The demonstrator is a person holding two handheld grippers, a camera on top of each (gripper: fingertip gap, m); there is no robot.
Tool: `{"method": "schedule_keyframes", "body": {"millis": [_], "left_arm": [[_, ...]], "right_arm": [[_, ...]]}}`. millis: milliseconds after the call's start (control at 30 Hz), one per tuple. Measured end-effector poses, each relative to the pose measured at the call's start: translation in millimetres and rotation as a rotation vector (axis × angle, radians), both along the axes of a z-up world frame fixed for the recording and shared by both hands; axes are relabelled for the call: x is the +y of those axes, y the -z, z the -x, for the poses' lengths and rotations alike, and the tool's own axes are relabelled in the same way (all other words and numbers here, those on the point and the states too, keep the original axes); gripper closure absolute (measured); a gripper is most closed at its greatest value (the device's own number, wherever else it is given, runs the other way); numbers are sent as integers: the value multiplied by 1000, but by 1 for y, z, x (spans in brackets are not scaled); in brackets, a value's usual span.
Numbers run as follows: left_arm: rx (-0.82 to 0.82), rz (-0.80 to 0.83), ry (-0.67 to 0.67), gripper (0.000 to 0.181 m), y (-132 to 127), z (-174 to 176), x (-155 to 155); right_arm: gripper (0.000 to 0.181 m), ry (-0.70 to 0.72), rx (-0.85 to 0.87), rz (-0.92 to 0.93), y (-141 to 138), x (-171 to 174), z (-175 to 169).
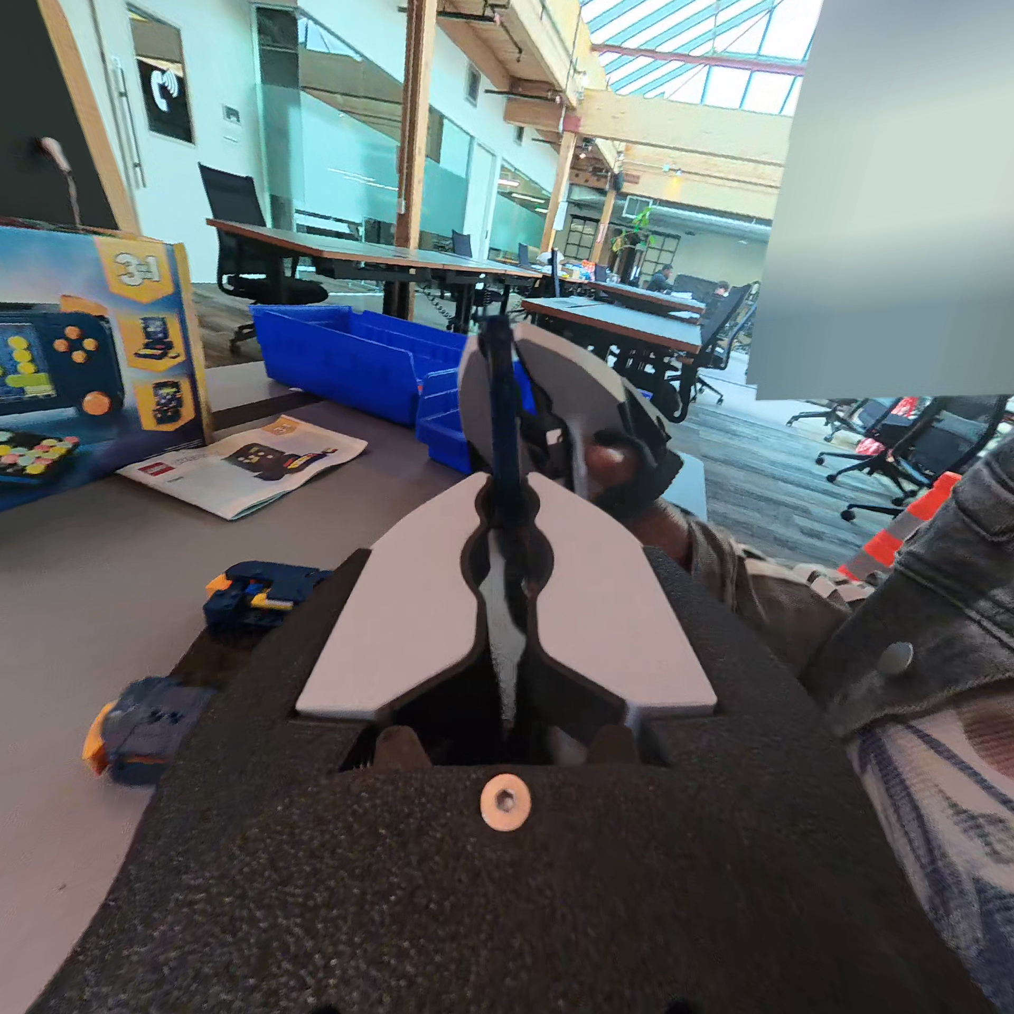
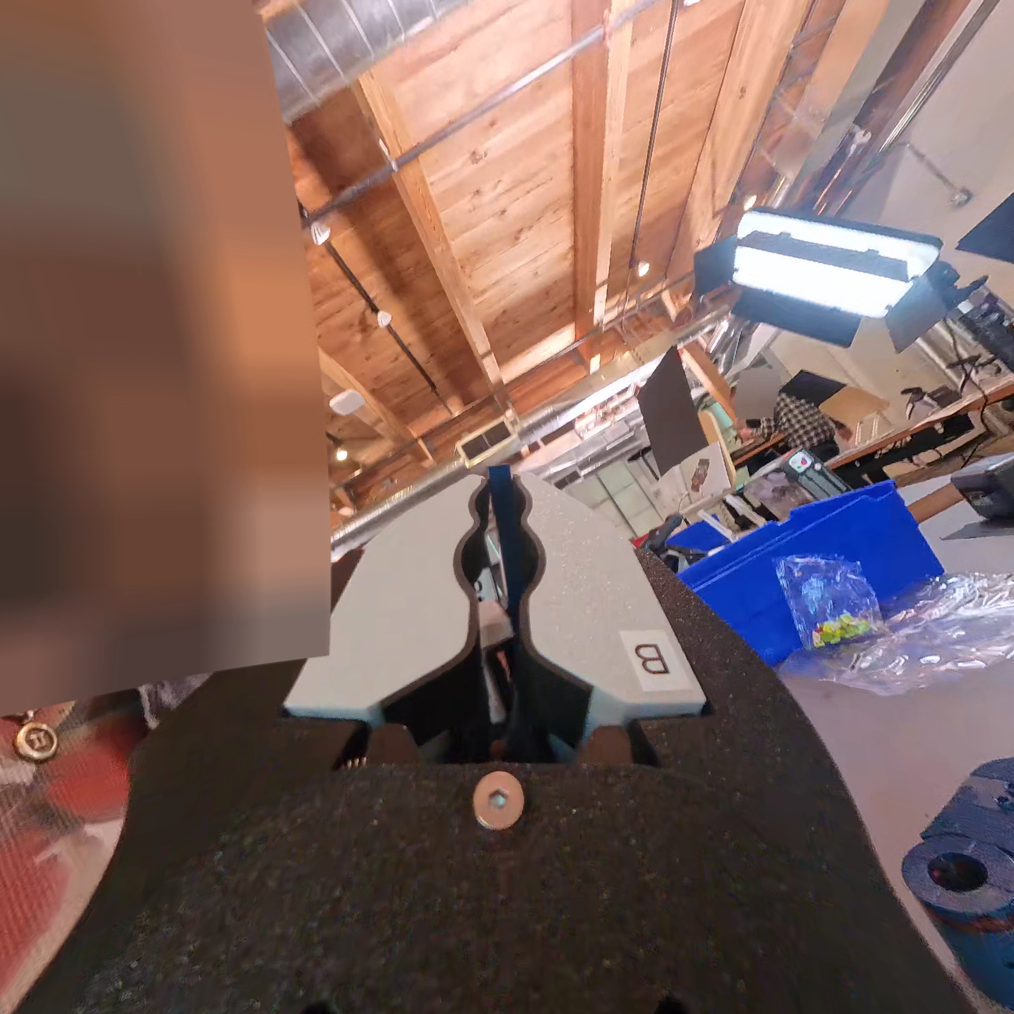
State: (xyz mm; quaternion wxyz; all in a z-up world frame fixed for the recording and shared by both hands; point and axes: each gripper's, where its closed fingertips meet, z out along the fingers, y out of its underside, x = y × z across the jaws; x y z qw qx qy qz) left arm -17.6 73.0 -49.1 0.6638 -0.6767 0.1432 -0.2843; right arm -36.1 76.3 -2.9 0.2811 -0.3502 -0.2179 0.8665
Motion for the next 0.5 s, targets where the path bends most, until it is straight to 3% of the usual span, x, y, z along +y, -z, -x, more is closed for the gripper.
{"method": "schedule_keyframes", "body": {"millis": [33,100,233,300,400,500], "left_arm": [[26,5,-27,174,1,12,-4],[89,22,-197,174,-3,63,-13],[383,184,-810,174,-13,248,-69],[441,341,-1003,174,-6,327,-104],[417,618,-1017,174,36,395,-122],[364,723,-1018,160,64,428,-121]], "right_arm": [[173,-5,-33,-24,3,-2,1],[165,36,-143,-104,18,1,3],[166,165,-287,-296,37,10,-19],[167,224,-360,-362,49,18,-30],[166,283,-442,-408,63,32,-44],[165,329,-472,-399,65,47,-59]]}}
